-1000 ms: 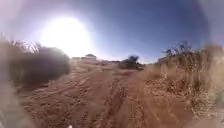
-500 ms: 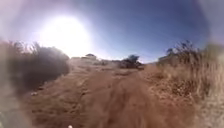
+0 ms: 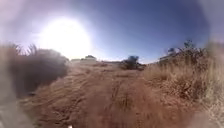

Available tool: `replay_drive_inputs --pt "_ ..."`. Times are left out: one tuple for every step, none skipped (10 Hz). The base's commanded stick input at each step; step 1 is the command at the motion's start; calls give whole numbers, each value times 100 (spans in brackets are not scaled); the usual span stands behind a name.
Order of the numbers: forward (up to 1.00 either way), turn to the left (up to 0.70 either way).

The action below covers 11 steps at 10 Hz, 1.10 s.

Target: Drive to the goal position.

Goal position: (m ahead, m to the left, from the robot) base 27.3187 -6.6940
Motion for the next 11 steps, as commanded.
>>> replay_drive_inputs --pt "50 0" --pt "50 0" --pt "50 0" --pt "50 0" --pt "50 0" --pt "50 0" --pt "50 -6" --pt "50 -20" --pt "50 -36" --pt "50 -8" --pt "50 -11"
